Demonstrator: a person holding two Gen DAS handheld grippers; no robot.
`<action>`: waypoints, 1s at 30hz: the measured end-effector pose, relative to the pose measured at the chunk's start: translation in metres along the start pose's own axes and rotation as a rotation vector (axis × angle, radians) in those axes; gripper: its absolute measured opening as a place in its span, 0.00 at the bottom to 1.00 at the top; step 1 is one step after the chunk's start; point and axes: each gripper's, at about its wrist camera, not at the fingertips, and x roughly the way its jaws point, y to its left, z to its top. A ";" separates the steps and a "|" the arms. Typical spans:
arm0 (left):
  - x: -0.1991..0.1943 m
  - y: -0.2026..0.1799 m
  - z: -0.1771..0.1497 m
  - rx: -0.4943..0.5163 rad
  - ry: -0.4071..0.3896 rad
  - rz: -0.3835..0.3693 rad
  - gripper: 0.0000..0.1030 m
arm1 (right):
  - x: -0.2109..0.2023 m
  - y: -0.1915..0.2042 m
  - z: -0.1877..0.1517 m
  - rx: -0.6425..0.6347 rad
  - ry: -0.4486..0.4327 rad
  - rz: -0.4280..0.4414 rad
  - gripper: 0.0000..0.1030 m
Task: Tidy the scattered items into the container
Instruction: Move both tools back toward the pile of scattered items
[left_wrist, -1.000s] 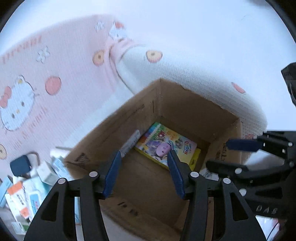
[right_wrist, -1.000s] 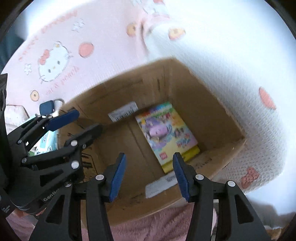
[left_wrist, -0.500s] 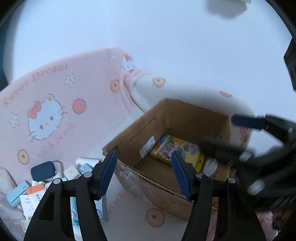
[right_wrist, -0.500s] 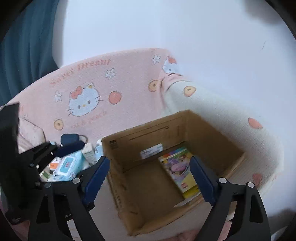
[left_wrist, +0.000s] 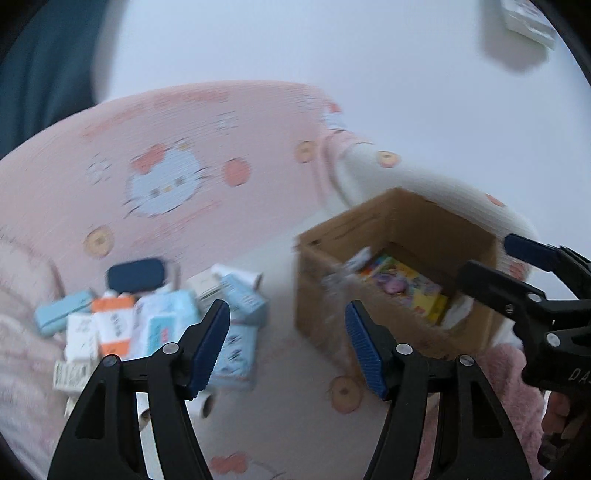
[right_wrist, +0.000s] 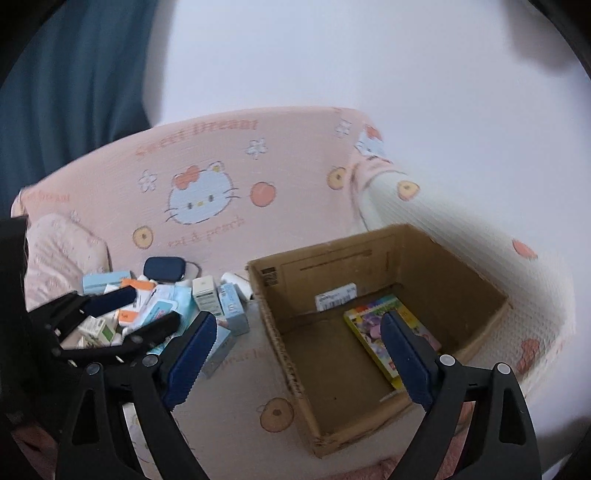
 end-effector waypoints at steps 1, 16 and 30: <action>-0.002 0.008 -0.004 -0.015 0.008 0.016 0.67 | 0.001 0.006 -0.001 -0.017 -0.004 0.000 0.90; -0.013 0.113 -0.063 -0.243 0.121 0.171 0.67 | 0.041 0.104 -0.031 -0.282 0.105 0.119 0.90; -0.006 0.203 -0.106 -0.547 0.213 0.112 0.67 | 0.098 0.163 -0.051 -0.311 0.239 0.327 0.90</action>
